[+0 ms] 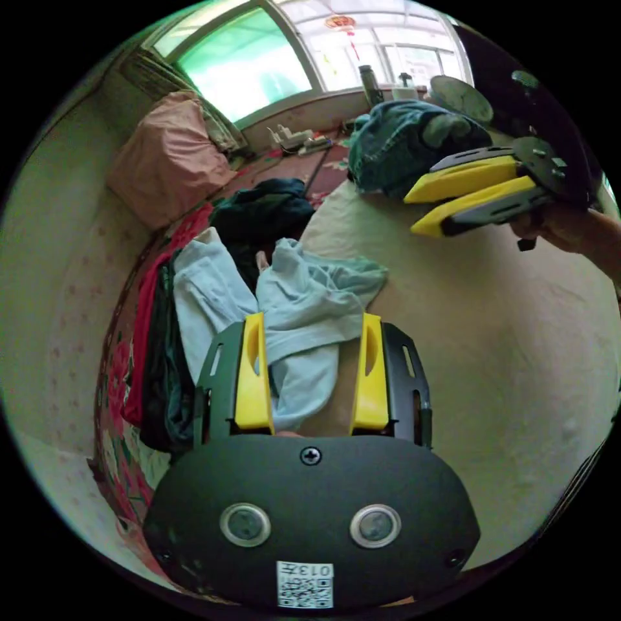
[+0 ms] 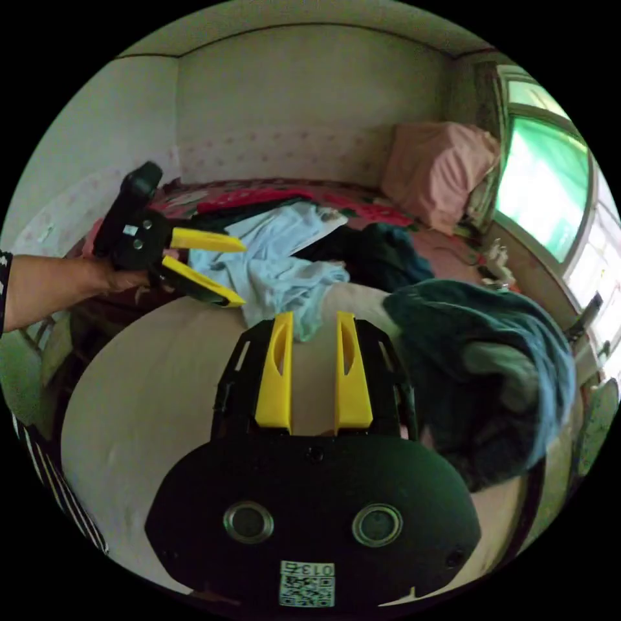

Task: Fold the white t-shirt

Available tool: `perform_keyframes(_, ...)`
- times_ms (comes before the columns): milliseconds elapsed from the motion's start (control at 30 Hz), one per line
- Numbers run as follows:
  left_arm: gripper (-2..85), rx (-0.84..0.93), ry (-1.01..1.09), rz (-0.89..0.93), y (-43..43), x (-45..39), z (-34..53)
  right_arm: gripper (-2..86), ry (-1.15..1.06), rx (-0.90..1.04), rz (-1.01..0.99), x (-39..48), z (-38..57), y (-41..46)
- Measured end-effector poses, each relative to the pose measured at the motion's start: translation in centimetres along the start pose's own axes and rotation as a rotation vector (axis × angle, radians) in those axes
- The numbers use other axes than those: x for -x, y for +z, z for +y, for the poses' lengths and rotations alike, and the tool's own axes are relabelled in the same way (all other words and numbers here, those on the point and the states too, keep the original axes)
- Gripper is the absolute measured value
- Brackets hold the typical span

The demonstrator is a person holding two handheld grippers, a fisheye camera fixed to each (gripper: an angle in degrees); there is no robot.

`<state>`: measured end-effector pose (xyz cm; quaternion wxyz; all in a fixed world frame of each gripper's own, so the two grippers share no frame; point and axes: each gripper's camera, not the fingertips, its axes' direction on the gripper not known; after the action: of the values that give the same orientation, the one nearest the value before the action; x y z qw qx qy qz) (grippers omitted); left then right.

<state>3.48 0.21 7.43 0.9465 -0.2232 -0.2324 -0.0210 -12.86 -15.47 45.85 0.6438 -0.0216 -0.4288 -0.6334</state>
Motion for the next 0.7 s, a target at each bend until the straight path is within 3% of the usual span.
perform_keyframes(100, 16.5, 0.101, 0.006, 0.020, 2.9, 1.1, 0.8, 9.9, -0.002, 0.137, -0.058, 1.3, -1.4, 4.4)
perform_keyframes(233, 3.7, 0.064, -0.110, 0.119, 3.6, 4.1, 3.6, 4.9, -0.049, 0.274, -0.043, 3.6, -1.8, 6.9)
perform_keyframes(300, 2.8, 0.015, -0.172, 0.206, 3.1, 5.6, 5.4, 2.6, -0.025, 0.281, -0.022, 4.2, -1.8, 6.1)
perform_keyframes(533, 1.2, -0.355, -0.326, 0.468, -6.8, 11.2, 13.9, 1.2, -0.138, 0.024, 0.193, 8.8, -2.6, -6.1)
perform_keyframes(633, 0.8, -0.526, -0.386, 0.464, -11.9, 12.5, 18.3, 0.9, -0.177, 0.008, 0.430, 11.3, -1.8, -11.8)
perform_keyframes(700, 0.6, -0.616, -0.423, 0.495, -14.3, 13.1, 20.8, 0.8, -0.187, -0.054, 0.445, 12.4, -0.5, -15.9)
